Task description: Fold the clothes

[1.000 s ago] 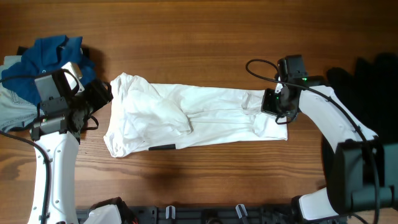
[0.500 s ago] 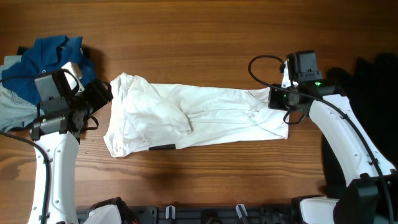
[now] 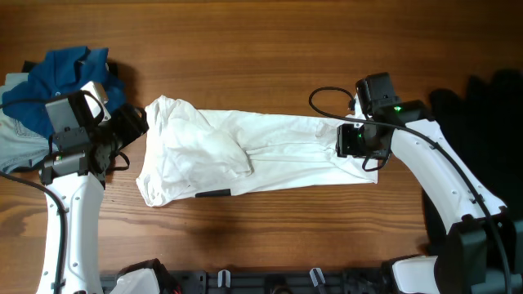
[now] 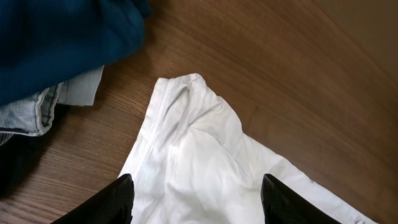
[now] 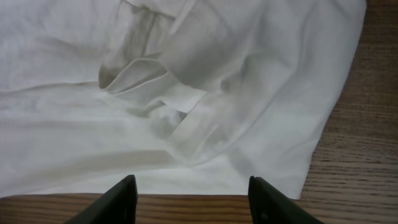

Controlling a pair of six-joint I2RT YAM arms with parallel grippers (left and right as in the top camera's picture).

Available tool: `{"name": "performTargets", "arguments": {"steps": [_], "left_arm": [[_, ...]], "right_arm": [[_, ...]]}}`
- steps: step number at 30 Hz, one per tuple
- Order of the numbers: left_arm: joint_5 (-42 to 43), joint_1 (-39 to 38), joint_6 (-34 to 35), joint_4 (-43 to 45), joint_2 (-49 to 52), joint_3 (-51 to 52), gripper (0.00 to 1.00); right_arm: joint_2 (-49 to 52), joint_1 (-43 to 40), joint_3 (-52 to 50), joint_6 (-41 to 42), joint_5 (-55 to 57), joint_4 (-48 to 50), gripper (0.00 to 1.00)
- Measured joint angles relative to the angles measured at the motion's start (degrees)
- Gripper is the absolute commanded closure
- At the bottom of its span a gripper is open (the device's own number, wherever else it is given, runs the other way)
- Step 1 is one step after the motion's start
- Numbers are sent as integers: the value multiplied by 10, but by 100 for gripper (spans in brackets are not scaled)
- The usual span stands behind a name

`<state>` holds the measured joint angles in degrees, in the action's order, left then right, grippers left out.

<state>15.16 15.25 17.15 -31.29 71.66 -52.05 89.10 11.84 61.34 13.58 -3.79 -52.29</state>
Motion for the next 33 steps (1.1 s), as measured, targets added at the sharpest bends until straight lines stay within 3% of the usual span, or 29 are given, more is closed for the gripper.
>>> {"name": "performTargets", "arguments": {"steps": [5, 8, 11, 16, 18, 20, 22, 28, 33], "left_arm": [[0, 0, 0, 0, 0, 0, 34], [0, 0, 0, 0, 0, 0, 34], [0, 0, 0, 0, 0, 0, 34], [0, 0, 0, 0, 0, 0, 34], [0, 0, 0, 0, 0, 0, 34], [0, 0, 0, 0, 0, 0, 34], [0, 0, 0, 0, 0, 0, 34], [0, 0, 0, 0, 0, 0, 33], [0, 0, 0, 0, 0, 0, 33]], "right_arm": [[0, 0, -54, 16, -1, 63, 36], [0, 0, -100, 21, -11, 85, 35], [0, 0, -110, 24, -15, 103, 48], [11, 0, -110, 28, -15, 125, 48], [32, 2, -110, 29, -15, 126, 54], [51, 6, -110, 30, -13, 126, 76], [60, 11, -110, 31, -9, 125, 88], [35, 12, -101, 30, 11, 74, 92], [-60, 12, -86, 27, 7, 49, 96]]}}
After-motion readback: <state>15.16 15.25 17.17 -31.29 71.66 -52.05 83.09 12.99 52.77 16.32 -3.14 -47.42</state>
